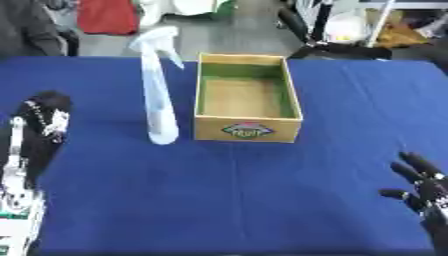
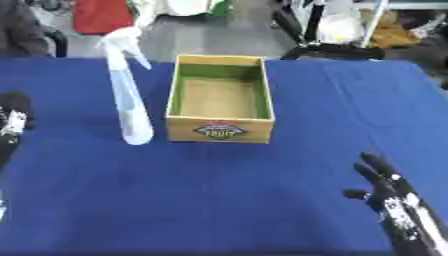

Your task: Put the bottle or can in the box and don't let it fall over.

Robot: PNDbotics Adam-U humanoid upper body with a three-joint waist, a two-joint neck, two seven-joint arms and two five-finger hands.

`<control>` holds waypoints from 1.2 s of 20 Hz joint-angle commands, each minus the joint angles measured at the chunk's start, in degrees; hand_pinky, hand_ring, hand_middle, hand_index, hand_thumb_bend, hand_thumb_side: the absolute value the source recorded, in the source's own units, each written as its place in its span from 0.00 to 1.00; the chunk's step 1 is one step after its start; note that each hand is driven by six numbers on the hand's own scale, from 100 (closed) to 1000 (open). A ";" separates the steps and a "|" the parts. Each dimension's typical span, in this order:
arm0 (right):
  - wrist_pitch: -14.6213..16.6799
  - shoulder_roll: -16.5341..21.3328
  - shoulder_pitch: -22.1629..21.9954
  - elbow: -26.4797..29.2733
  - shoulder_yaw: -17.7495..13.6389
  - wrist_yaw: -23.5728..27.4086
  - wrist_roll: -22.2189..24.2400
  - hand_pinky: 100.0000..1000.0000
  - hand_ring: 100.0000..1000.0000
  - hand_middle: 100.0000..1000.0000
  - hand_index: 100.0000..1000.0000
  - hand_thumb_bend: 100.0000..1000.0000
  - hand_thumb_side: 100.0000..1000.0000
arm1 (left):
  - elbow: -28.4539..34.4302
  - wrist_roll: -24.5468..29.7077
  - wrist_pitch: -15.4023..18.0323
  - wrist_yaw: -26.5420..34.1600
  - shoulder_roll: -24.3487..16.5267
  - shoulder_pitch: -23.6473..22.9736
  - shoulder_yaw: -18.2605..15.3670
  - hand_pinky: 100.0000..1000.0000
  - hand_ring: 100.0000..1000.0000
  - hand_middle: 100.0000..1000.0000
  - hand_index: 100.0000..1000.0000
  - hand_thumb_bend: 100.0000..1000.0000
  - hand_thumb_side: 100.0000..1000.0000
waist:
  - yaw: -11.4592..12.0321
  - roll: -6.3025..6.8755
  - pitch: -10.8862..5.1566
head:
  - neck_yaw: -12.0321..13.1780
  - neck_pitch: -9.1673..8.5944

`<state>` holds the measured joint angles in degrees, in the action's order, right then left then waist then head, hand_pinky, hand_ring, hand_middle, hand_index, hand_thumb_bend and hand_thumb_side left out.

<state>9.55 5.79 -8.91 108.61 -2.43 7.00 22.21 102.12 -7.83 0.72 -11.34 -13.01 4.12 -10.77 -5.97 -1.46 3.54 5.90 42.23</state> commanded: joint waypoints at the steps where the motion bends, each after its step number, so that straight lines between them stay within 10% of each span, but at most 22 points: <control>1: 0.09 0.32 0.18 0.68 -0.22 -0.22 0.19 0.70 1.00 1.00 0.97 0.00 0.68 | 1.15 -0.06 0.05 0.08 -0.46 0.44 0.03 0.54 0.57 0.50 0.76 0.27 0.66 | -0.06 0.13 -0.69 | -0.02 -0.38; 10: 0.12 0.44 0.16 0.64 -0.28 -0.38 0.20 0.70 1.00 1.00 0.97 0.00 0.68 | 2.10 -0.03 0.20 -0.29 -2.98 0.77 0.03 0.55 0.57 0.51 0.77 0.29 0.65 | -0.19 0.33 -0.87 | -0.13 -0.48; 17: 0.08 0.97 -0.20 0.42 -0.19 -0.66 0.23 0.70 1.00 1.00 0.97 0.00 0.69 | 4.02 3.55 0.19 -0.87 -22.36 8.11 3.49 0.60 0.62 0.56 0.80 0.36 0.66 | -0.62 1.06 -1.36 | -1.80 0.01; 24: 0.22 1.47 -0.56 0.36 0.31 -0.59 0.71 0.70 1.00 1.00 0.97 0.00 0.69 | -1.86 15.32 2.00 -2.38 -38.73 25.14 12.32 0.68 0.68 0.61 0.83 0.39 0.69 | -1.87 1.04 -1.52 | -2.45 -0.75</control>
<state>9.60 6.14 -9.63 108.57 -2.28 6.55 22.67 100.79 5.73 2.36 -13.25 -47.91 28.29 0.69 -7.82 -0.47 2.78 3.62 42.19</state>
